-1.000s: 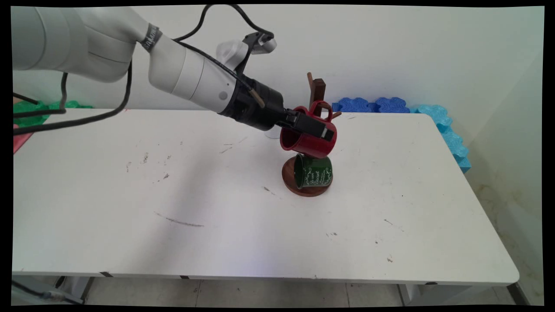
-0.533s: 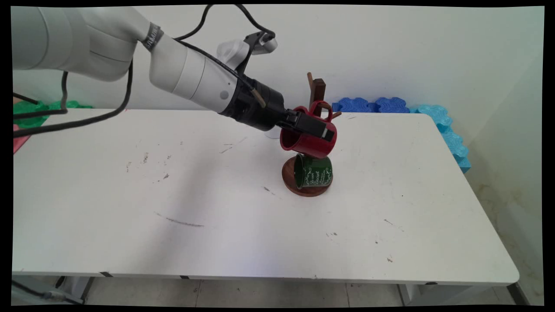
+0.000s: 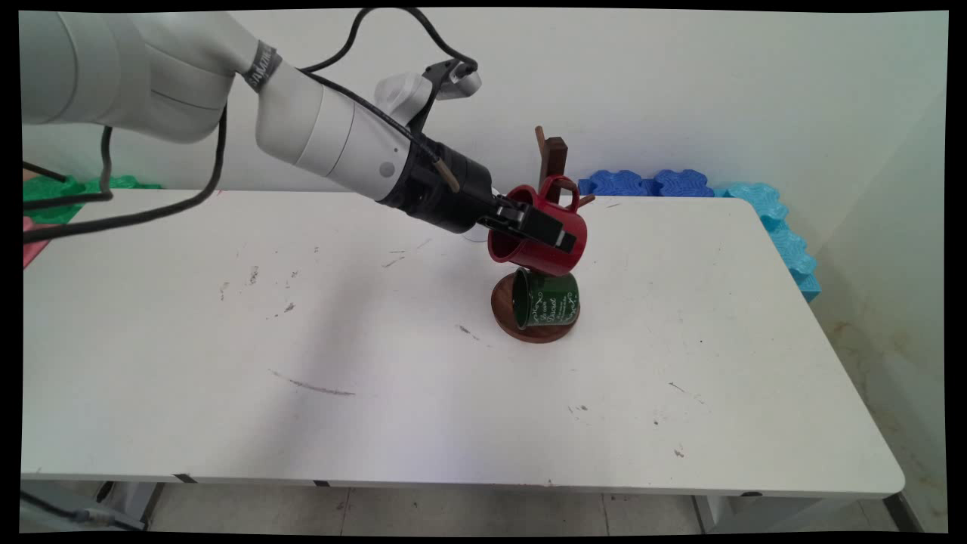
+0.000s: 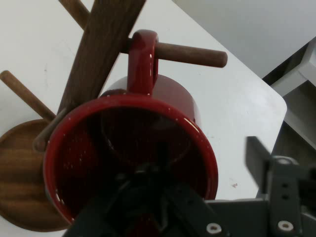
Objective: Pick up the red mug from the rack, then place the picked object on the table
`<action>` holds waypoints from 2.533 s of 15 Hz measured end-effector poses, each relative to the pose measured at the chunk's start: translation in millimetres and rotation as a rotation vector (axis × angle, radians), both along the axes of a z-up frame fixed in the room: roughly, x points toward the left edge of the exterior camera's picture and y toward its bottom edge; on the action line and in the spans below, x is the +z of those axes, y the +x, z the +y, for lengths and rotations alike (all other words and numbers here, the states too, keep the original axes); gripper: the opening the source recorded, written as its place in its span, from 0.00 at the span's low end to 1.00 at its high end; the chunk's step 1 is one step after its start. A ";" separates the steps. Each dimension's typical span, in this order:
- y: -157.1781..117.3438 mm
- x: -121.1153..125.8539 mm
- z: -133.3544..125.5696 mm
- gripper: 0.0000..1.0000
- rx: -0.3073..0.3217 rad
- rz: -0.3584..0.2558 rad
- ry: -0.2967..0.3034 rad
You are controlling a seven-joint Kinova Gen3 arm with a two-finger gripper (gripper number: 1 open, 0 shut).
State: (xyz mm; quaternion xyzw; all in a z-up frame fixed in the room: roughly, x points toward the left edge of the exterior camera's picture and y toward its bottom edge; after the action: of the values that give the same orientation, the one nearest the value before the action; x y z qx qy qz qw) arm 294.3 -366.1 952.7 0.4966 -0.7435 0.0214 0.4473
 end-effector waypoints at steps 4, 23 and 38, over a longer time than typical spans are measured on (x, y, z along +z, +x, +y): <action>1.8 1.4 1.4 0.00 -0.004 -0.006 0.000; 4.1 6.3 1.7 0.00 -0.047 -0.038 -0.039; -2.8 19.2 6.4 0.00 -0.084 -0.025 -0.064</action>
State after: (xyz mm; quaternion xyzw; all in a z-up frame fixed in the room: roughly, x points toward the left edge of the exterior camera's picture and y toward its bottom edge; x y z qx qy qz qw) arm 291.5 -359.6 971.9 0.4500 -0.7681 0.0324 0.4543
